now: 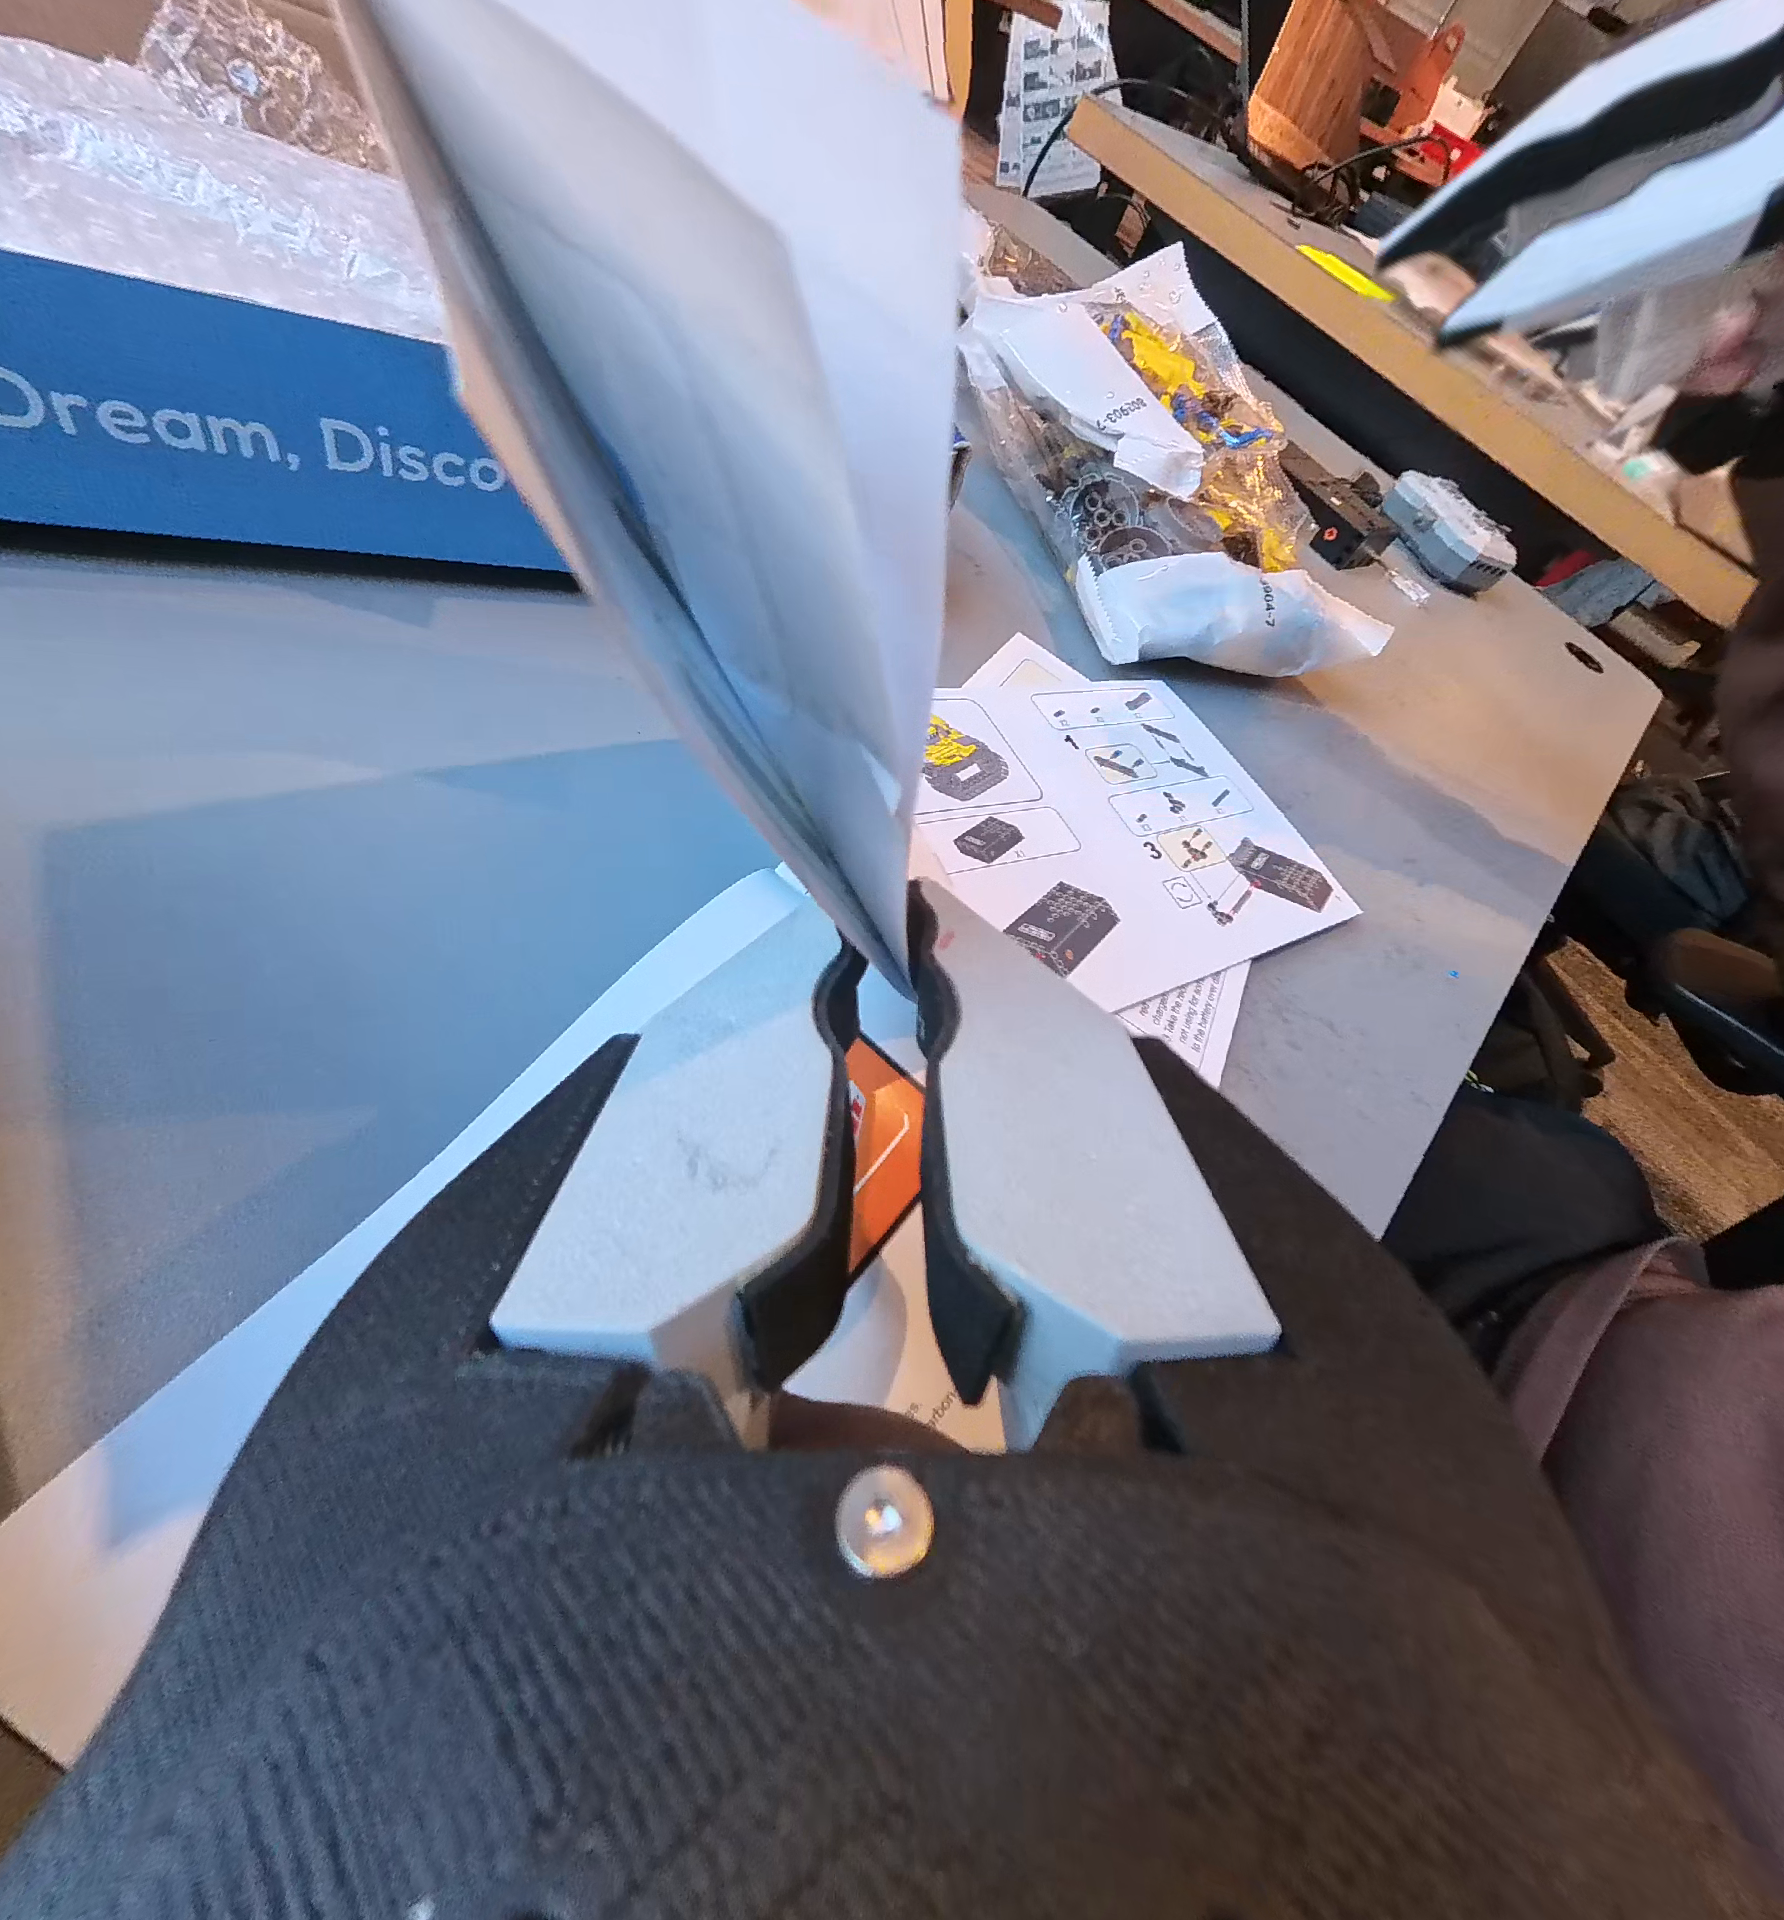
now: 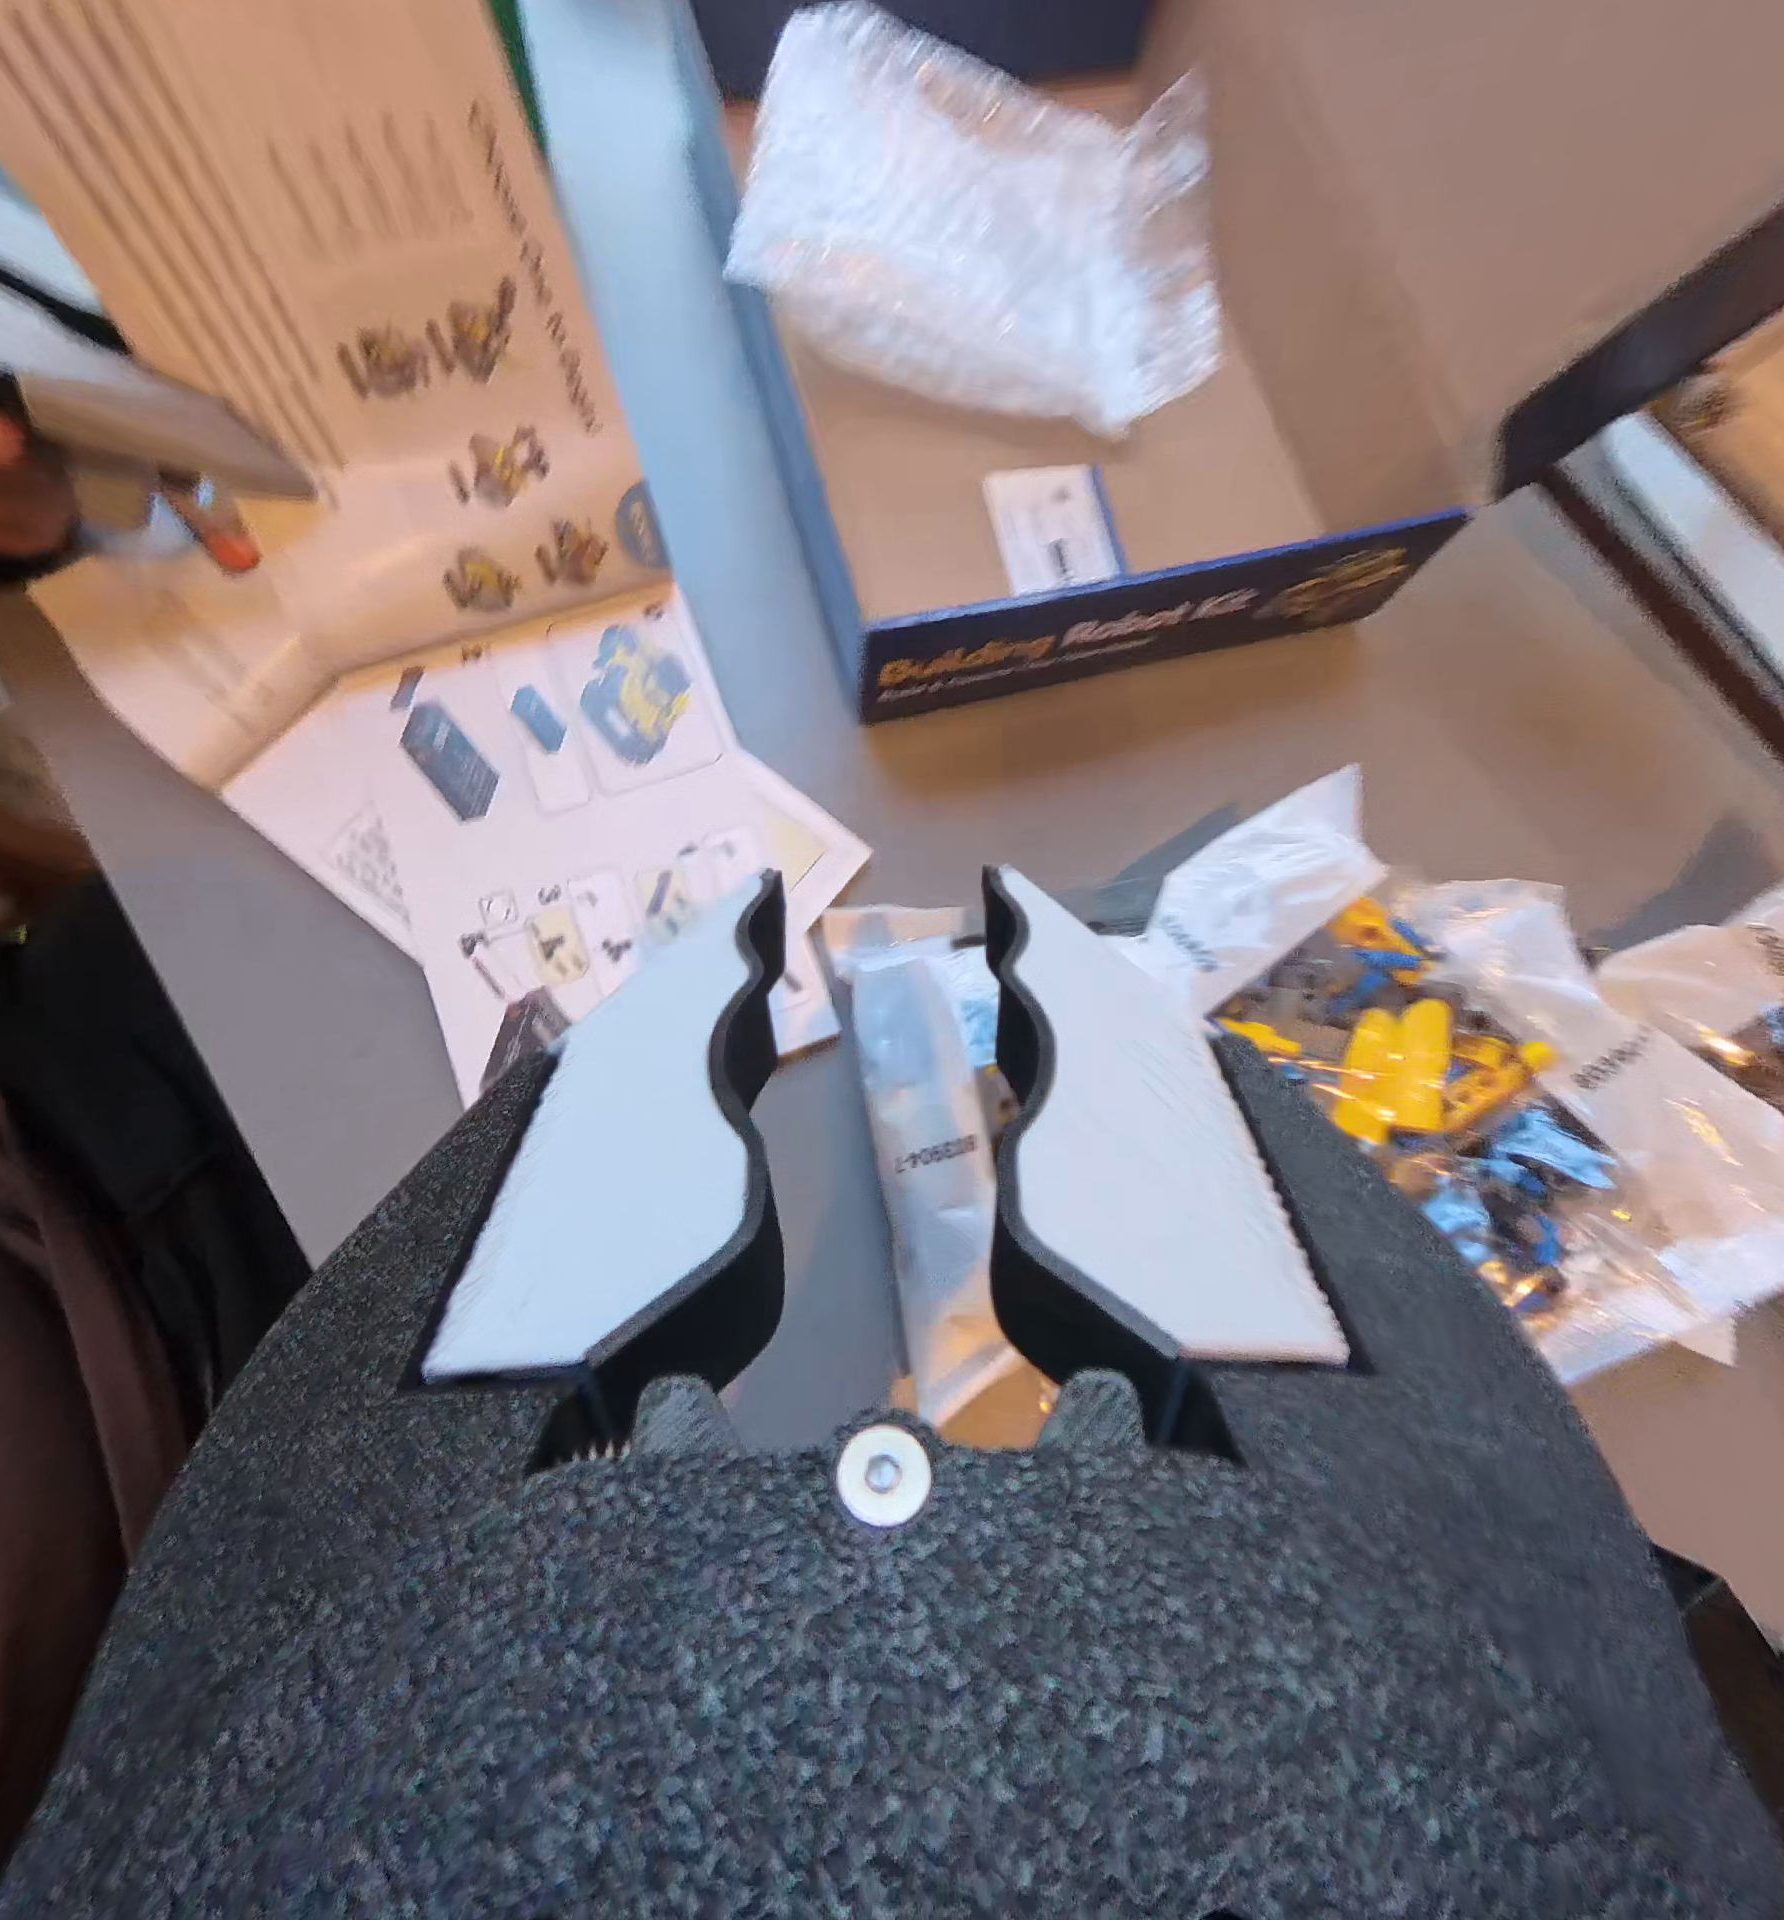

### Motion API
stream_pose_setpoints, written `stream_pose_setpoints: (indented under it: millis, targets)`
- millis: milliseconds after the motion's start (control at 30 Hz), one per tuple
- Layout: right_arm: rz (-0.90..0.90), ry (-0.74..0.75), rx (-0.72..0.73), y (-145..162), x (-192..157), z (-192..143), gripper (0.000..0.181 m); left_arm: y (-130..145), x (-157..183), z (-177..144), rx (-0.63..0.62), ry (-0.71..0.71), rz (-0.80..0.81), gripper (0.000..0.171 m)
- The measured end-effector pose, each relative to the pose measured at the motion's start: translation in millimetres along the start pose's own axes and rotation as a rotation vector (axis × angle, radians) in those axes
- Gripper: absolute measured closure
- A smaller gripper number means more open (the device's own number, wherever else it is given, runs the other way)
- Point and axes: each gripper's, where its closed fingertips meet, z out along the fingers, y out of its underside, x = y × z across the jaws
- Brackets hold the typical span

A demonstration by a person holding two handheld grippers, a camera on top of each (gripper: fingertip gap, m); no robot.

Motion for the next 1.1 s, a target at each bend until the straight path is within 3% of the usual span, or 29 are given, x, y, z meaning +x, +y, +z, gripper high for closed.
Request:
stream_pose_setpoints:
  millis: [167,267,1100]
  targets:
    - [0.130,0.078,0.277,-32,36,-44,0.143,0,1,0,0.000,-0.001,0.006,0.170]
    - [0.180,0.093,0.354,-37,46,-60,0.143,0,1,0,-0.001,-0.001,0.009,0.170]
    - [0.097,0.089,0.337,-43,28,-45,0.145,0,1,0,0.000,0.005,0.000,0.170]
